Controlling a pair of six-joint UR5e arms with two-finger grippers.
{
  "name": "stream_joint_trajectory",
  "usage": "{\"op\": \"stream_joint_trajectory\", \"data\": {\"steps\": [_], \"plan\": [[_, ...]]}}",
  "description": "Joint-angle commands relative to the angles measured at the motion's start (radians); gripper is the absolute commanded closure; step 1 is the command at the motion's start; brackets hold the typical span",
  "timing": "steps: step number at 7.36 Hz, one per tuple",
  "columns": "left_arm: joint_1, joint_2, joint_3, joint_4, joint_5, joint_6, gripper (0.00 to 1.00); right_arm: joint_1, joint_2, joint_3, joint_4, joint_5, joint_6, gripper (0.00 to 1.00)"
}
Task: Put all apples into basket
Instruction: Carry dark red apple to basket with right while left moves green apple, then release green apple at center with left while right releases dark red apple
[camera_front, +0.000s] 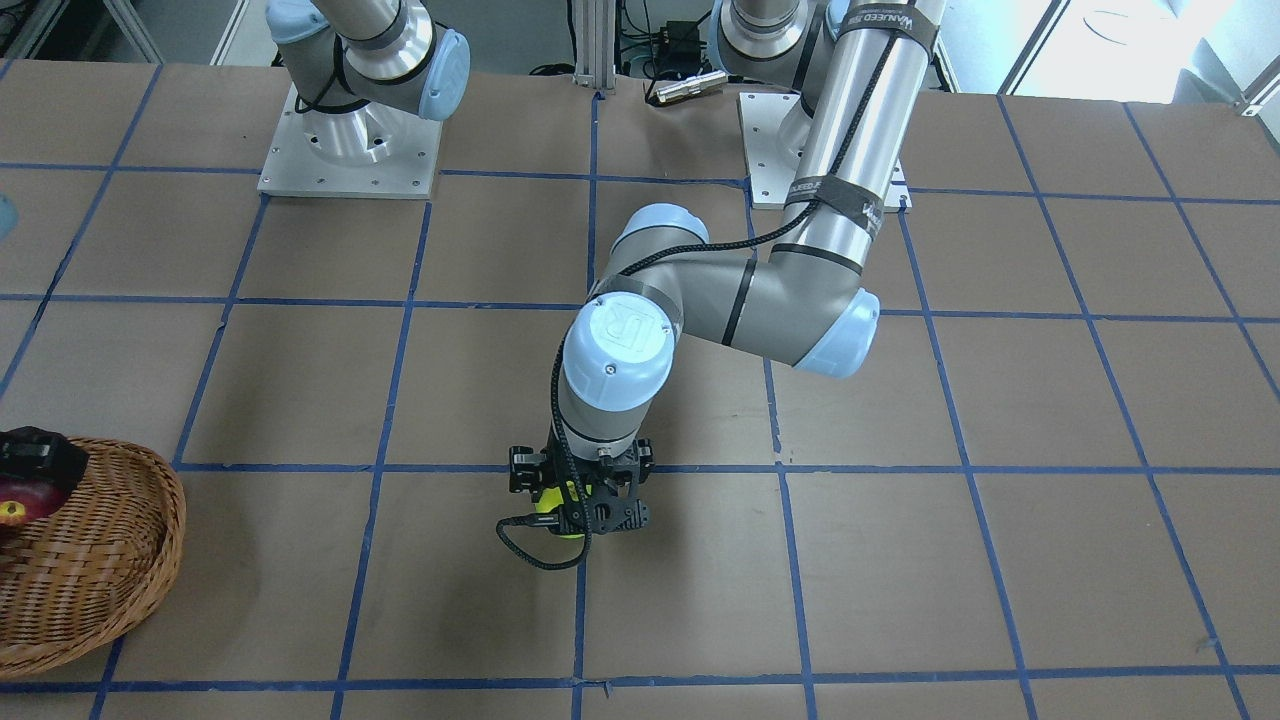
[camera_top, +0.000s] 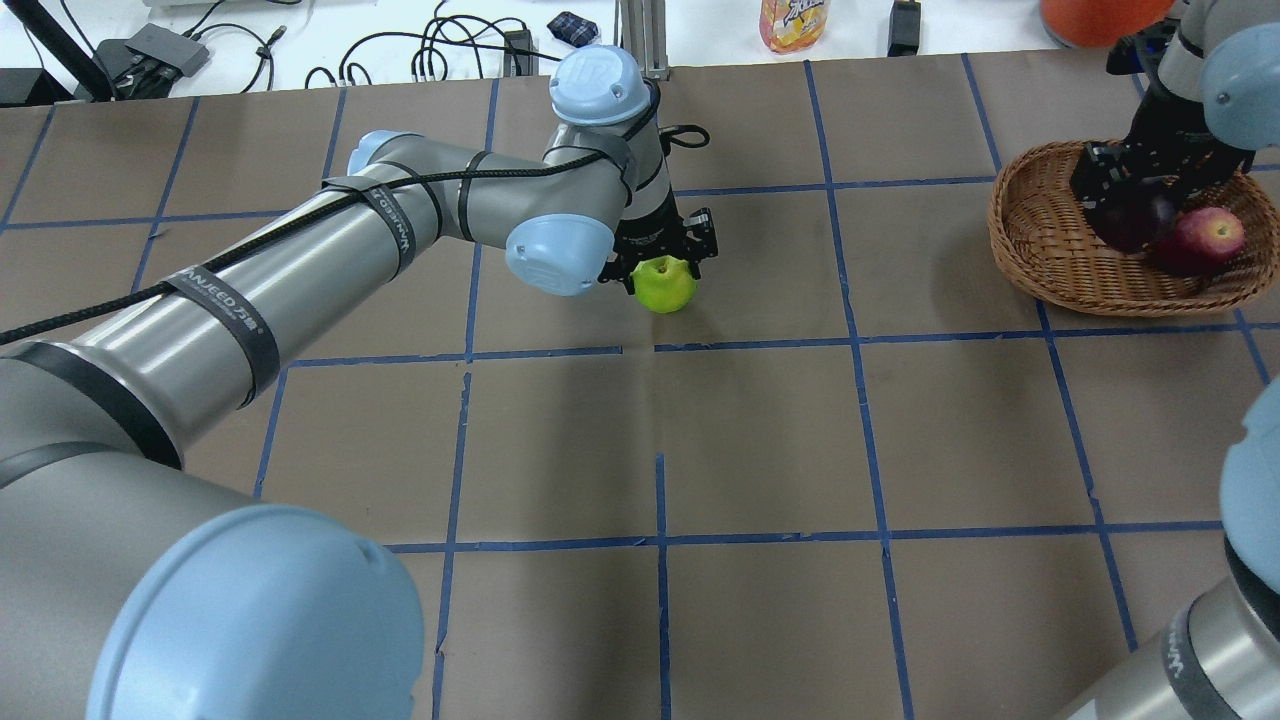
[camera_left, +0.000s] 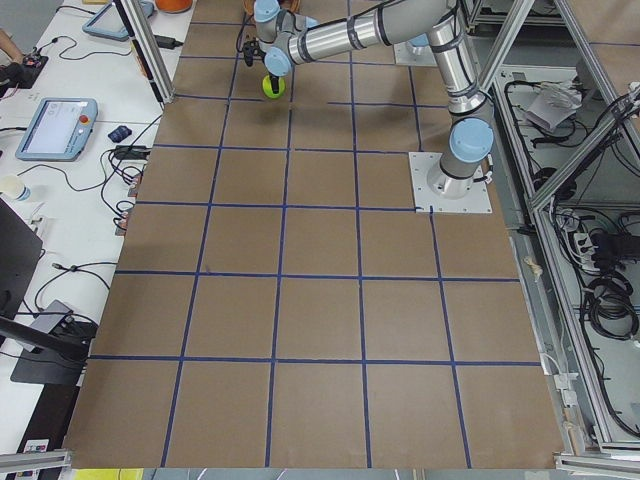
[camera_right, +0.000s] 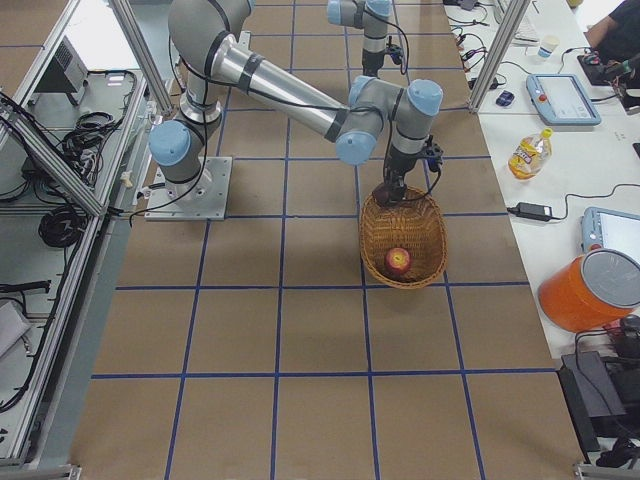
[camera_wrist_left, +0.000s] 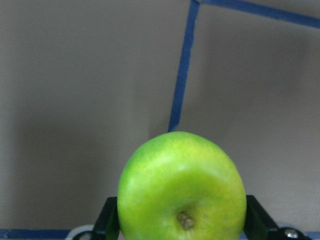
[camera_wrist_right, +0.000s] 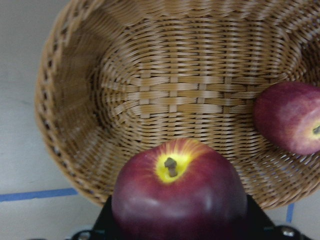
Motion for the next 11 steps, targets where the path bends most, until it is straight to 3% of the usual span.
{"op": "stream_joint_trajectory", "data": {"steps": [1, 3, 4, 5, 6, 7, 8, 9, 11], "plan": [[-0.041, 0.021, -0.059, -0.002, 0.064, -0.007, 0.03, -0.028, 0.055, -0.005, -0.047, -0.012, -0.009, 1.0], [-0.025, 0.071, -0.027, -0.005, 0.161, 0.075, 0.0, -0.03, 0.108, 0.01, -0.168, -0.018, -0.029, 1.0], [0.014, 0.132, 0.035, -0.121, 0.153, 0.101, 0.0, -0.03, 0.113, 0.004, -0.168, -0.023, -0.056, 1.0], [0.061, 0.186, 0.115, -0.306, 0.148, 0.108, 0.0, -0.031, 0.115, 0.004, -0.168, -0.023, -0.058, 0.81], [0.119, 0.234, 0.147, -0.415, 0.154, 0.229, 0.0, -0.047, 0.113, 0.011, -0.166, -0.021, -0.061, 0.46], [0.232, 0.287, 0.137, -0.471, 0.151, 0.413, 0.0, -0.056, 0.115, 0.016, -0.16, -0.021, -0.063, 0.18], [0.33, 0.341, 0.095, -0.482, 0.141, 0.536, 0.0, -0.058, 0.113, 0.016, -0.154, -0.021, -0.063, 0.0], [0.339, 0.418, 0.015, -0.482, 0.142, 0.551, 0.0, -0.058, 0.115, 0.016, -0.157, -0.021, -0.064, 0.0], [0.376, 0.492, -0.022, -0.481, 0.108, 0.537, 0.0, -0.056, 0.093, 0.015, -0.143, -0.018, -0.064, 0.0]]}}
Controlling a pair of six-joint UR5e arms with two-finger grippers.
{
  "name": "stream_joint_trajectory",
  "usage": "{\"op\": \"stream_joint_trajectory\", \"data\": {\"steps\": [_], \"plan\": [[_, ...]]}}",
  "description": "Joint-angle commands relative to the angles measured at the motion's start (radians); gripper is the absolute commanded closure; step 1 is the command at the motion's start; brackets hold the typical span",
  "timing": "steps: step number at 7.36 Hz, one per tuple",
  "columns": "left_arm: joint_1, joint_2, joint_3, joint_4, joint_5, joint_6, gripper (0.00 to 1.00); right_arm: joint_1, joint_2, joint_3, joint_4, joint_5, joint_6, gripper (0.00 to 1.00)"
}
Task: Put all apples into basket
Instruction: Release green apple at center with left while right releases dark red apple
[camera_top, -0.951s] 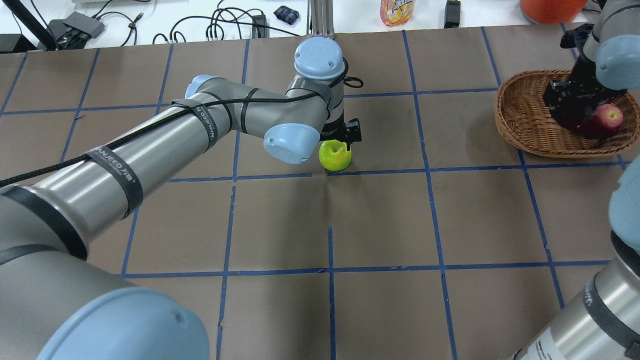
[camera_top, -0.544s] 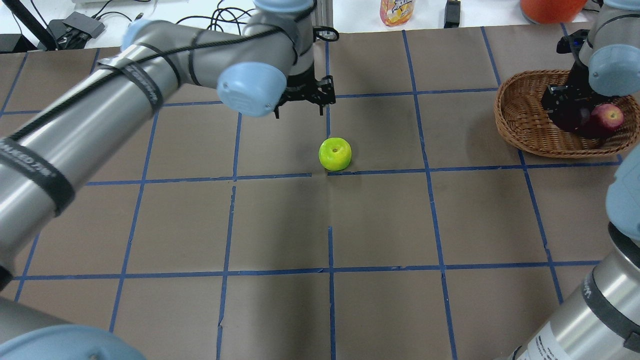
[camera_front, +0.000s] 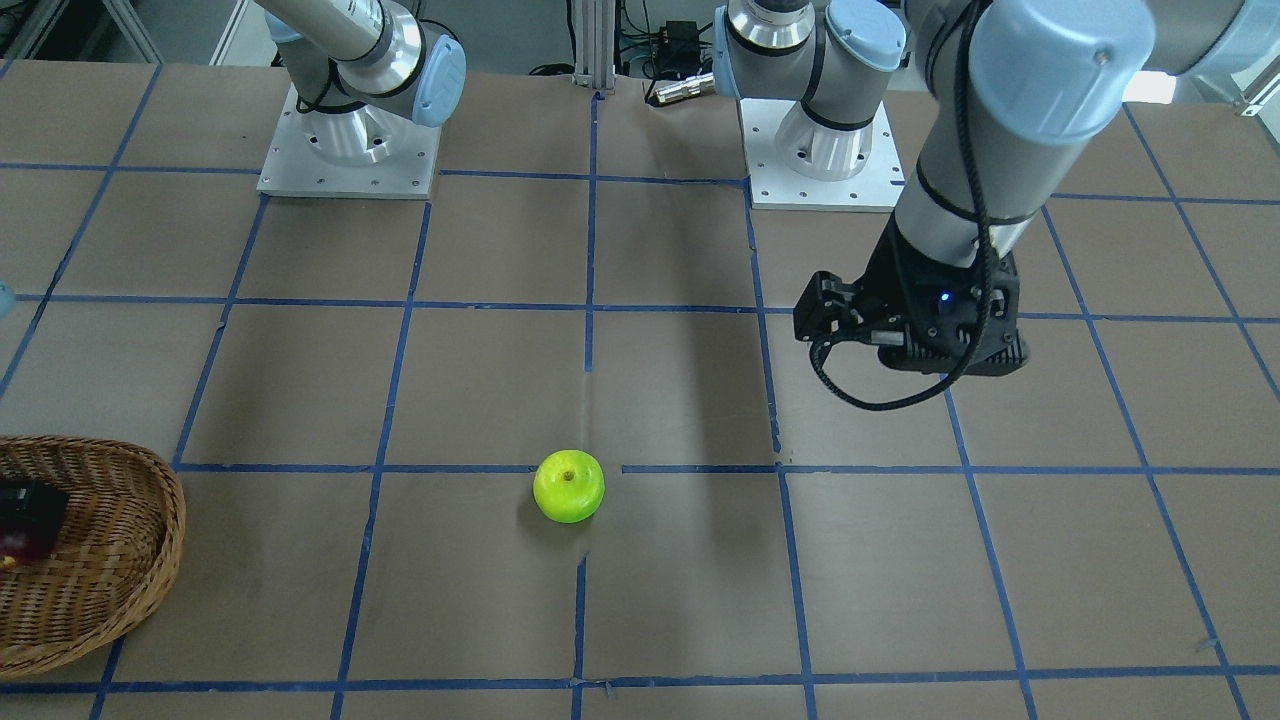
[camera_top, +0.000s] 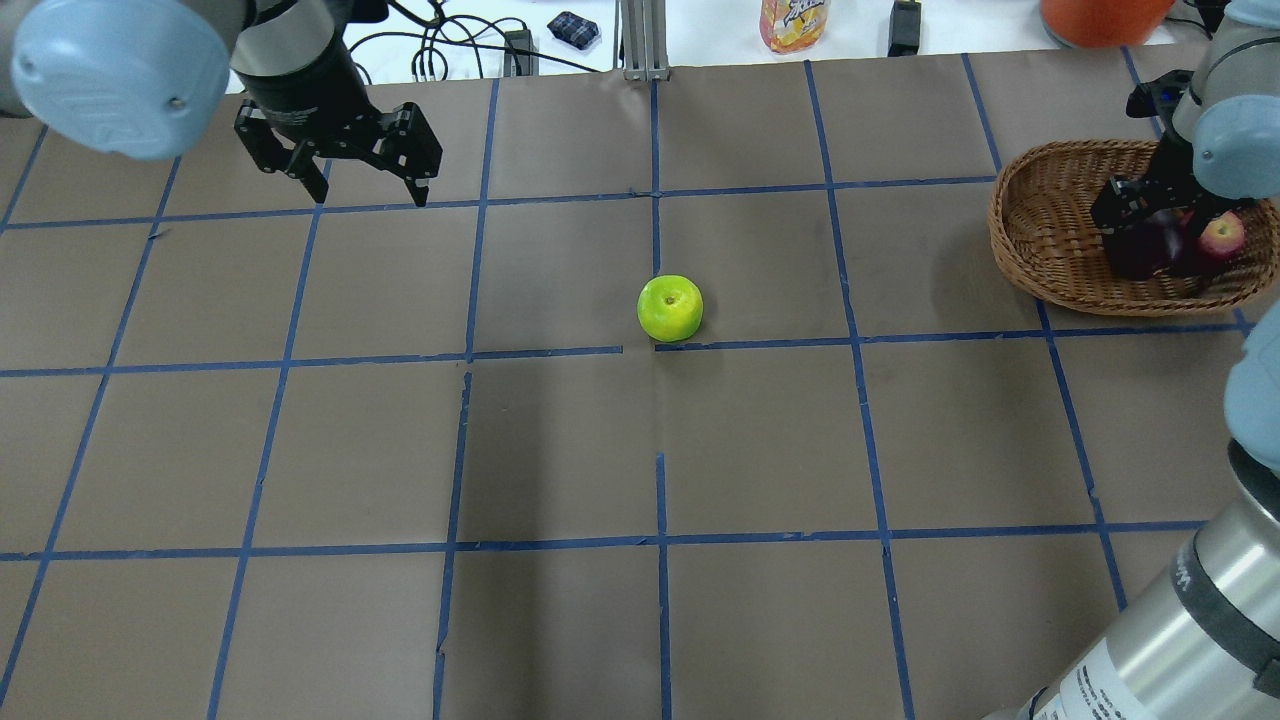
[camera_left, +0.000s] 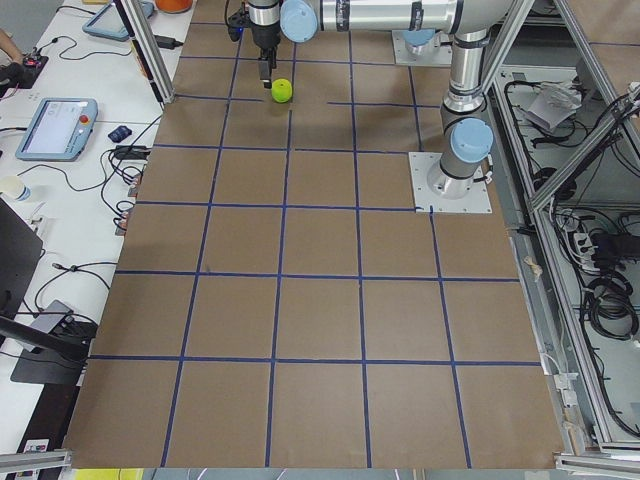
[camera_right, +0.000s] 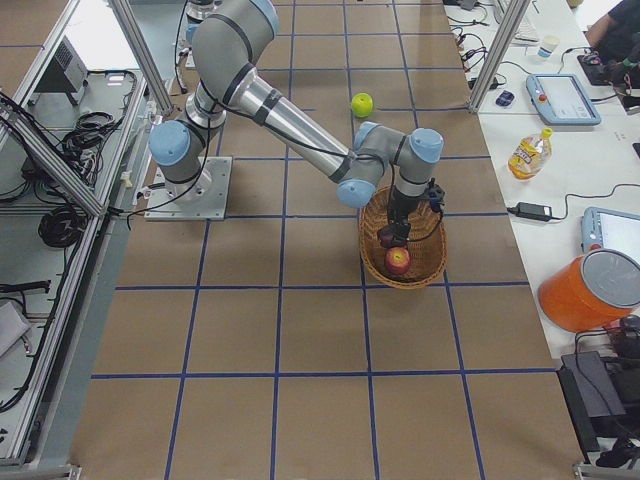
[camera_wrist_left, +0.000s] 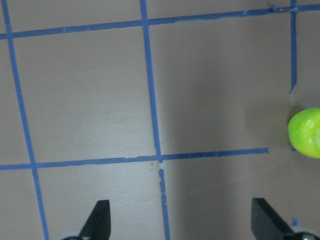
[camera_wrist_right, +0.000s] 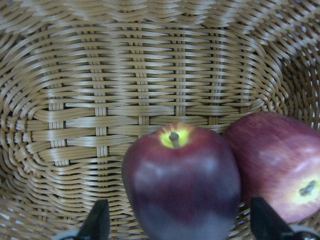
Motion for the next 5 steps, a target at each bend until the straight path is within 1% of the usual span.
{"op": "stream_joint_trajectory", "data": {"steps": [1, 2, 3, 4, 5], "plan": [[0.019, 0.079, -0.021, -0.078, -0.008, -0.024, 0.0, 0.005, -0.042, -0.007, 0.052, 0.006, 0.004, 0.0], [0.016, 0.133, -0.042, -0.1, -0.009, -0.026, 0.0, 0.022, -0.094, -0.008, 0.144, 0.021, 0.013, 0.0], [0.016, 0.162, -0.046, -0.105, -0.021, -0.041, 0.0, 0.075, -0.134, -0.005, 0.186, 0.022, 0.039, 0.0], [0.013, 0.141, -0.038, -0.106, -0.014, -0.085, 0.0, 0.169, -0.162, -0.004, 0.232, 0.022, 0.155, 0.0], [0.016, 0.165, -0.026, -0.13, -0.024, -0.089, 0.0, 0.256, -0.183, -0.004, 0.264, 0.023, 0.279, 0.0]]}}
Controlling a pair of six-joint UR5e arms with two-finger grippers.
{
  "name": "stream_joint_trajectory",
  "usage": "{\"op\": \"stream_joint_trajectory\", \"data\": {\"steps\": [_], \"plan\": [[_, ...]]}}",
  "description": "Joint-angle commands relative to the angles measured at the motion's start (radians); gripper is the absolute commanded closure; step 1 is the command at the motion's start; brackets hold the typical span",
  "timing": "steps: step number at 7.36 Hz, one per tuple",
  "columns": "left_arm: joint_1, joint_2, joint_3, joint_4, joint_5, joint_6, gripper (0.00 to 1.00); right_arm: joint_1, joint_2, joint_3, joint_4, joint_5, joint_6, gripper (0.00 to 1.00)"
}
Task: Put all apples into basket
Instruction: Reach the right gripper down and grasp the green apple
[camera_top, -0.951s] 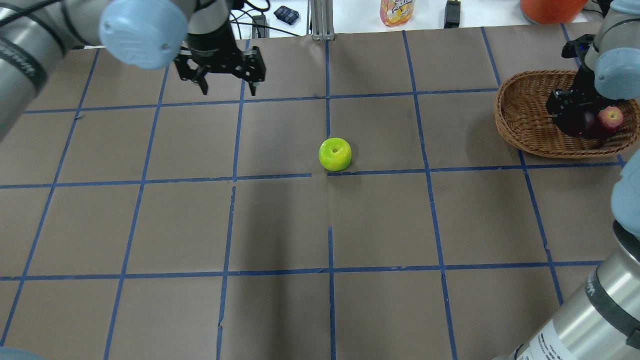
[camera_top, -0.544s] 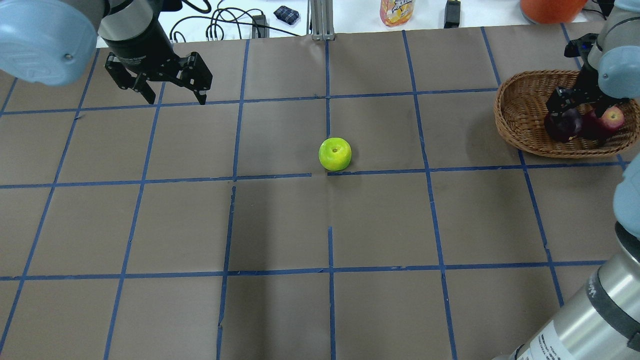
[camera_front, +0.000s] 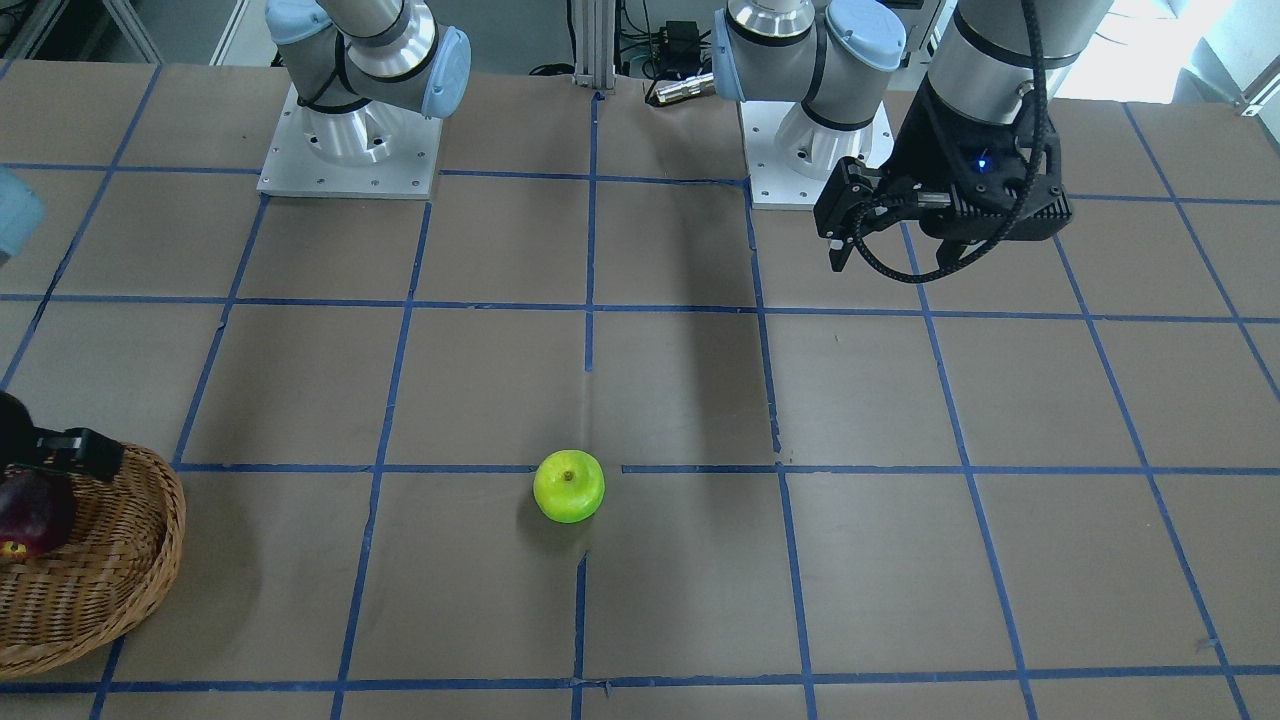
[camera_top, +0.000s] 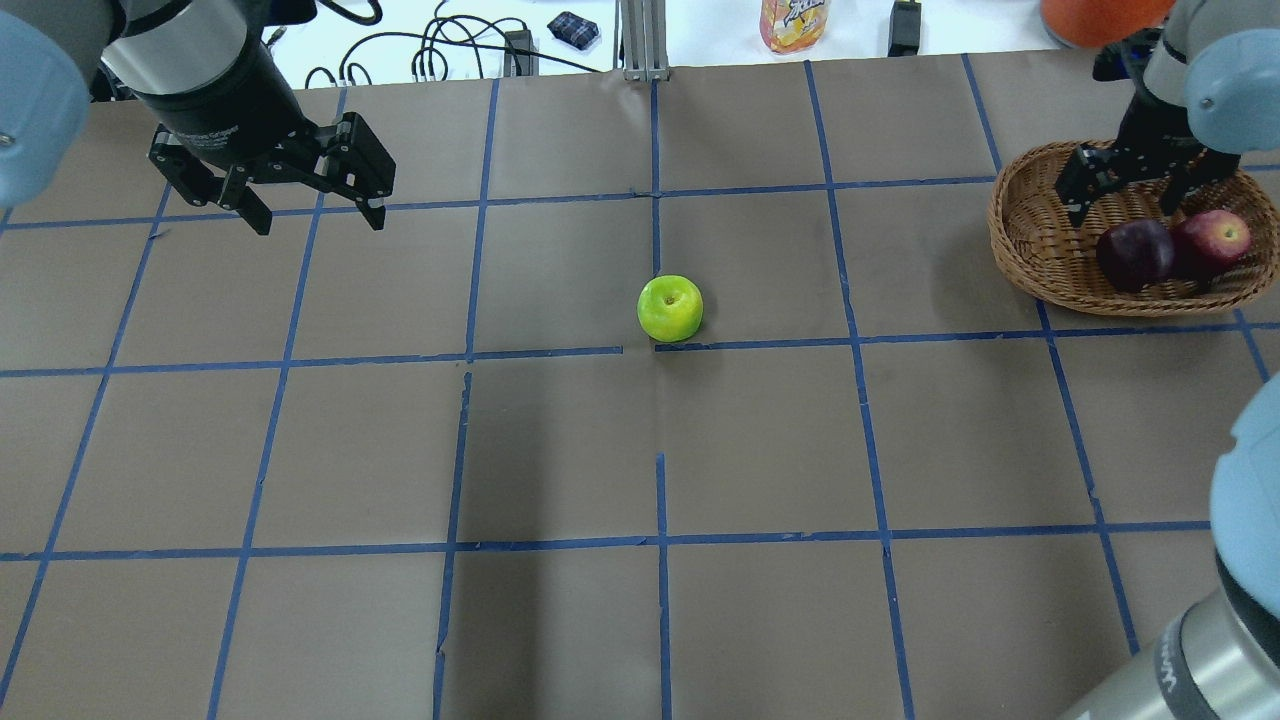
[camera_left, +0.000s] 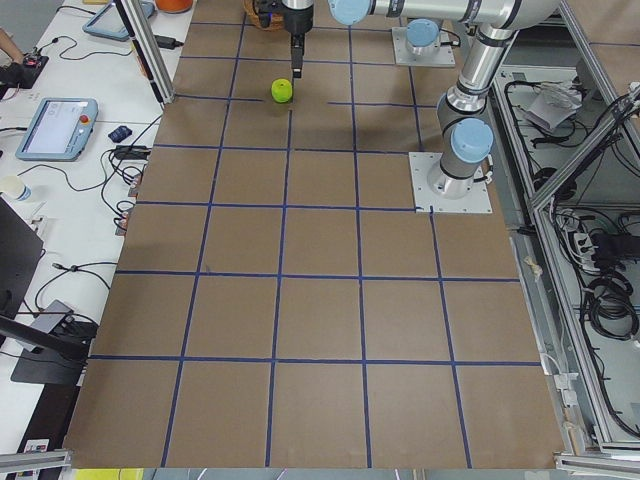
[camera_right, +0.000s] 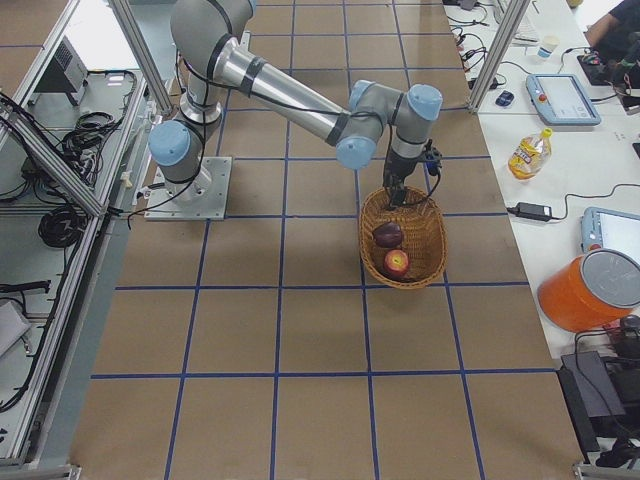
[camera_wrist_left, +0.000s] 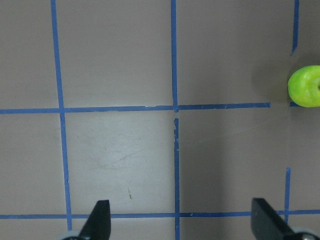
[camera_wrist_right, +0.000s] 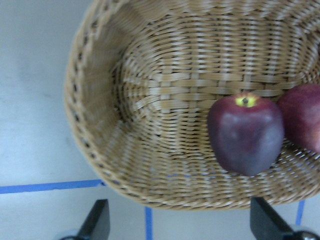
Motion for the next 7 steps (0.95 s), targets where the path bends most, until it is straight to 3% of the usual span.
{"op": "stream_joint_trajectory", "data": {"steps": [1, 4, 5, 7], "plan": [[0.009, 0.016, 0.039, -0.03, 0.007, -0.005, 0.0, 0.195, -0.041, 0.004, 0.066, 0.069, 0.251, 0.0], [0.03, 0.016, 0.059, -0.053, 0.004, -0.001, 0.0, 0.358, -0.023, 0.001, 0.051, 0.273, 0.548, 0.0], [0.052, 0.002, 0.065, -0.049, -0.011, -0.001, 0.0, 0.392, 0.009, -0.007, 0.048, 0.29, 0.648, 0.0], [0.053, -0.044, 0.036, 0.009, -0.116, -0.009, 0.0, 0.487, 0.087, -0.01, -0.122, 0.292, 0.873, 0.0]]}}
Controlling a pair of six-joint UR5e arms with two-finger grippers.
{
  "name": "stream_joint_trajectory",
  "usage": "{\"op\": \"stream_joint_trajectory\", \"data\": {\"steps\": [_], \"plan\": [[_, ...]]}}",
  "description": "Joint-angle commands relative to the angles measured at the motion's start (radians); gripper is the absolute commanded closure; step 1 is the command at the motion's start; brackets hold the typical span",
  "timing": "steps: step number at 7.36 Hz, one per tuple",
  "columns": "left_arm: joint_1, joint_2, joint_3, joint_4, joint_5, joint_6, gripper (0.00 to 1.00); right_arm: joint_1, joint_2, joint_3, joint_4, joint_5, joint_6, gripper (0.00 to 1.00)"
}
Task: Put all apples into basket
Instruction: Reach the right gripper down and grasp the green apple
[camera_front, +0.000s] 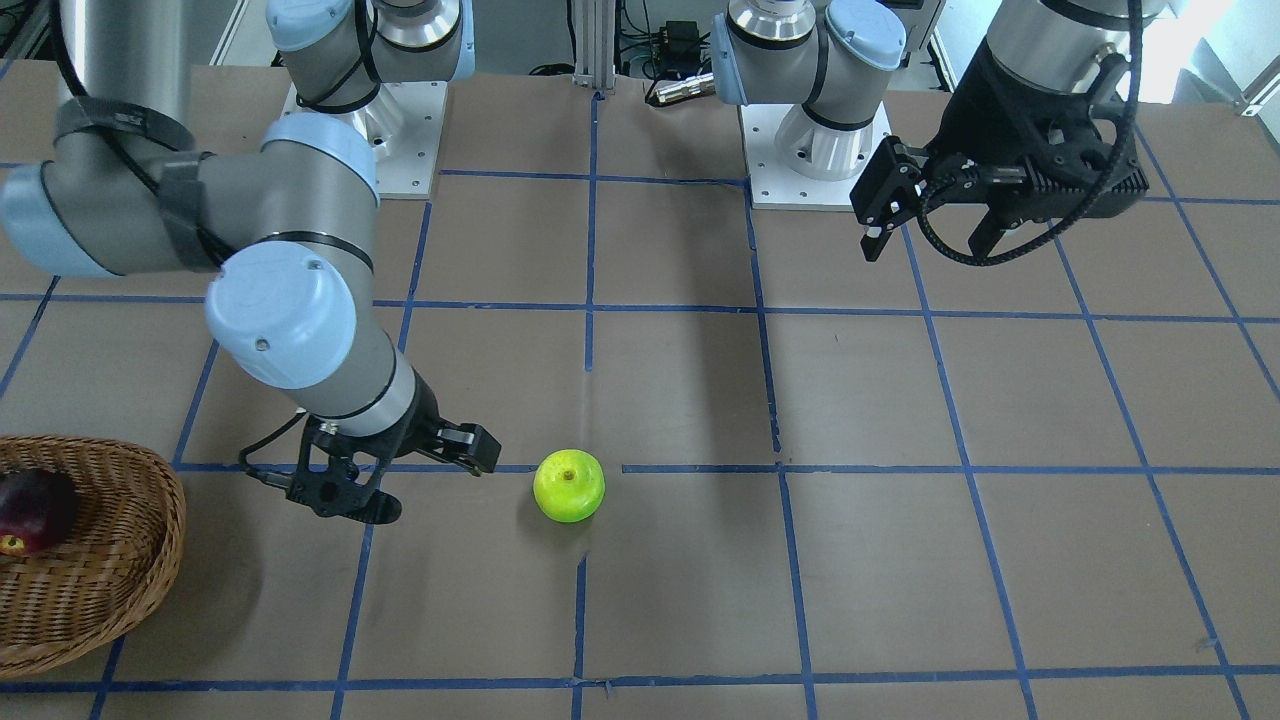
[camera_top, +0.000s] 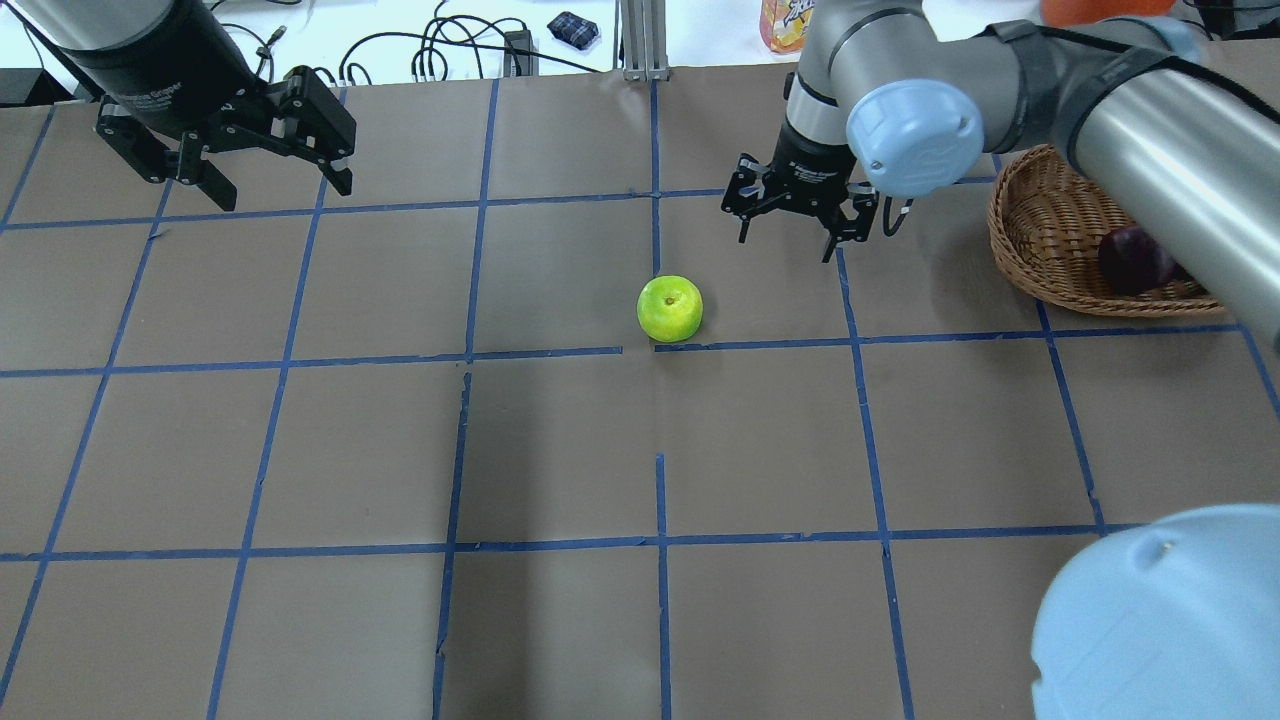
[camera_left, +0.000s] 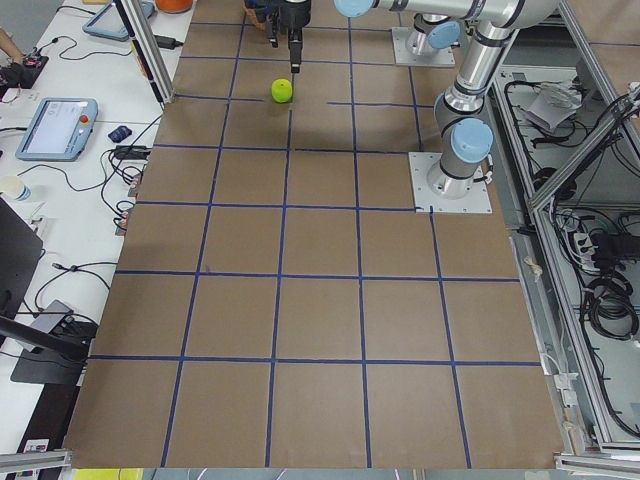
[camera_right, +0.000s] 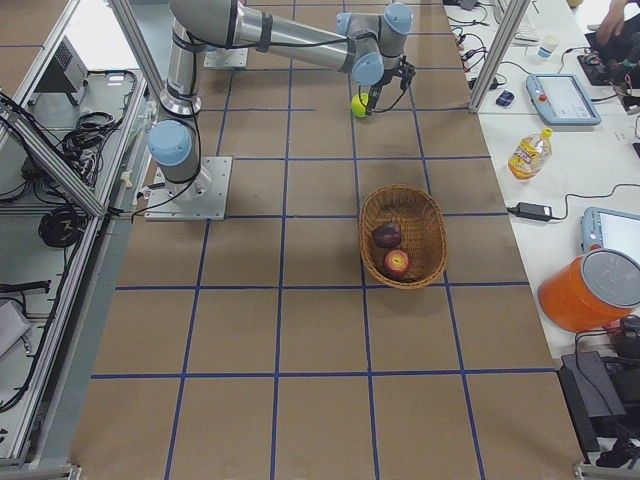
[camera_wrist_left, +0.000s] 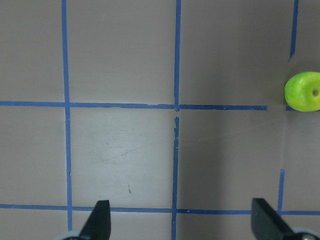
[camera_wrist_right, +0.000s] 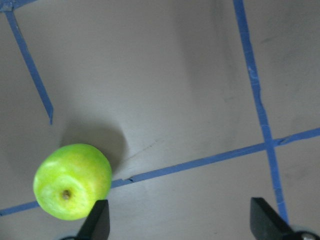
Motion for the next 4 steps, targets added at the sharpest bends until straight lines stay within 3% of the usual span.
{"op": "stream_joint_trajectory", "data": {"steps": [1, 2, 4], "plan": [[-0.007, -0.022, -0.024, 0.028, -0.016, 0.001, 0.0, 0.099, 0.079, -0.006, -0.138, 0.007, 0.156, 0.0], [-0.008, -0.018, -0.023, 0.03, 0.036, 0.001, 0.0, 0.112, 0.091, -0.005, -0.141, 0.012, 0.156, 0.0], [-0.007, -0.004, -0.021, 0.028, 0.042, 0.001, 0.0, 0.115, 0.114, -0.005, -0.143, 0.061, 0.158, 0.0]]}}
